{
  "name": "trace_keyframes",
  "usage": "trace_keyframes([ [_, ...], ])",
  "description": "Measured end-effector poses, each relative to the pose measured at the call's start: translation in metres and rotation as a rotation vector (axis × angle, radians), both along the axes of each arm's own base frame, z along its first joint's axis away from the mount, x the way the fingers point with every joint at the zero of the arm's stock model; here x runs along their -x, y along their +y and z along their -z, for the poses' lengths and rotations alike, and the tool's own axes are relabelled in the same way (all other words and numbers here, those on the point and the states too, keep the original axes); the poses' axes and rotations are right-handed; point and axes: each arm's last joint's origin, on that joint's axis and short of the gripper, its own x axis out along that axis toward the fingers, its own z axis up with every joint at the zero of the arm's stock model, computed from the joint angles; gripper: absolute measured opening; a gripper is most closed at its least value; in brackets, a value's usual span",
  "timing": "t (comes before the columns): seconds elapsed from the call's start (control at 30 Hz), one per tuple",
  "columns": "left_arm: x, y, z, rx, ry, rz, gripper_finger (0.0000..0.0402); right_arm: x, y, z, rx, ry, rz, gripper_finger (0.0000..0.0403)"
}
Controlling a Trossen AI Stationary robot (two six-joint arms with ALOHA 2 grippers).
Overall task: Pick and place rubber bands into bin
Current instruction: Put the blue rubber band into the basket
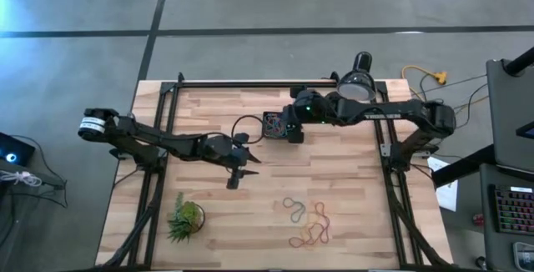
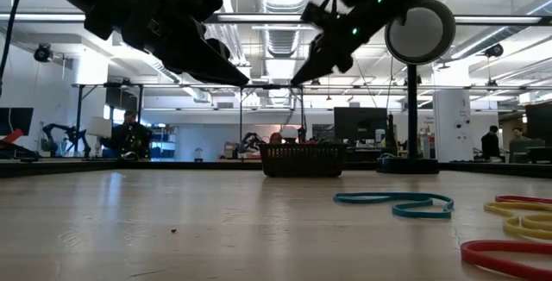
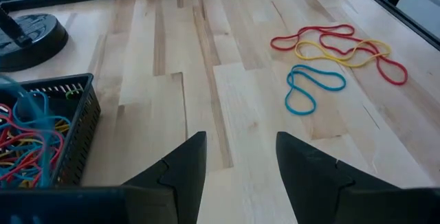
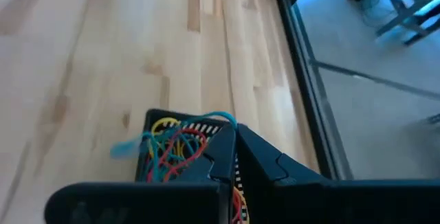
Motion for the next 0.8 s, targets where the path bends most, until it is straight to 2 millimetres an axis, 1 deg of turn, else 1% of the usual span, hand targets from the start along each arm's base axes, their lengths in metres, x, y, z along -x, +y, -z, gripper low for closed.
trace_keyframes([
  [0.23,0.001,0.000,0.001,0.000,0.002,-0.001,0.0160,-0.018,-0.019,0.043,-0.020,0.072,0.033,0.0008],
  [0.4,0.000,0.000,0.001,0.001,-0.003,-0.001,0.0160,-0.020,-0.034,0.068,-0.067,0.127,0.077,0.0008],
  [0.57,0.000,0.000,0.000,0.002,-0.007,-0.001,0.0160,-0.020,-0.044,0.084,-0.164,0.143,0.066,0.0008],
  [0.7,0.000,0.000,0.000,0.003,-0.011,-0.002,0.0160,-0.019,-0.050,0.097,-0.210,0.168,0.109,0.0008],
  [0.8,0.000,0.000,0.000,0.005,-0.010,-0.003,0.0160,-0.019,-0.051,0.099,-0.233,0.168,0.132,0.0008],
])
